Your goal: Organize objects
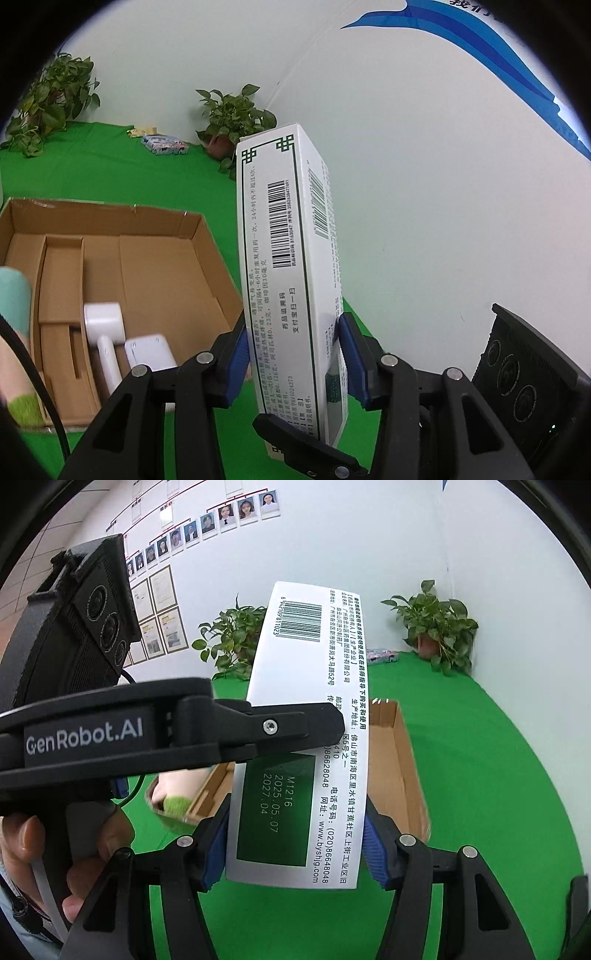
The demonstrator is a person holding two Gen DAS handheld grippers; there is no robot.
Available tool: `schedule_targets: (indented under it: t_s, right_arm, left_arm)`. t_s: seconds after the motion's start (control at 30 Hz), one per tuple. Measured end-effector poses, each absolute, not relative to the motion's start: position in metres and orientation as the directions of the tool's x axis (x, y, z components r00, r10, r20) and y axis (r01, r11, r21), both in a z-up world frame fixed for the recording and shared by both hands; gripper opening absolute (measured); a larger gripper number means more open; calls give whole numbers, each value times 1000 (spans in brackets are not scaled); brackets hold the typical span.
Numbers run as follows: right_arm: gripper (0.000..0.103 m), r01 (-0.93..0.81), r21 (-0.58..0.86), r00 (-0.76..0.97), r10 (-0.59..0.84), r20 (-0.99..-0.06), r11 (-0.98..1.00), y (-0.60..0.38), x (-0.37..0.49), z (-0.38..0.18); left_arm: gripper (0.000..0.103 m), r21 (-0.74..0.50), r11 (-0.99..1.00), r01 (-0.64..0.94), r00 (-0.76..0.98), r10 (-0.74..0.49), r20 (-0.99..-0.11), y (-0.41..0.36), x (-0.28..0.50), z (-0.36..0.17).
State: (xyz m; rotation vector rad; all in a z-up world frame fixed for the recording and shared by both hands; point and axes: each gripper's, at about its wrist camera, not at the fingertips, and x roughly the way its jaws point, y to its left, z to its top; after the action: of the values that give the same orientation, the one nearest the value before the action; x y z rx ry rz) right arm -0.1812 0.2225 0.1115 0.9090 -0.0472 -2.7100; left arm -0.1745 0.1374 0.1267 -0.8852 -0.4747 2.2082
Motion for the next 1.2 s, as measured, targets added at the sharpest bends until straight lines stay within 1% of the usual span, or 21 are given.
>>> schedule_targets:
  t_s: [0.13,0.3,0.43,0.63,0.8,1.03,1.13,1.2]
  right_arm:
    - [59,270,118,-745,-285,-603,-956,223,-210,125]
    - [59,287,155,-683,-316,-659,-945,225,-257,118]
    - [59,285,182,-629,-327,-705,-941,223,-284,92]
    - [59,258,229,-539,-336,-772,-939,229,-312,35]
    - [60,237,264,-462,-347,-816,-935,237,-339,-10]
    - [60,204,251,-398,-314,-862,-946,247,-369,-52]
    - [60,200,232,-388,-294,-874,-952,245,-363,-60]
    - [60,193,231,-375,-290,-880,-954,246,-374,-67]
  left_arm:
    - [44,-570,-689,-447,-512,720,-469,135,-204,129]
    - [42,-610,-686,-396,-487,720,-494,133,-239,108]
    - [41,-658,-670,-344,-438,734,-518,134,-265,70]
    - [39,-703,-661,-262,-359,743,-565,140,-288,9]
    - [39,-725,-657,-205,-329,744,-582,141,-300,-30]
    - [39,-732,-657,-180,-277,748,-603,148,-308,-58]
    - [40,-738,-654,-165,-271,750,-604,148,-308,-61]
    - [42,-726,-668,-165,-269,739,-618,147,-306,-59]
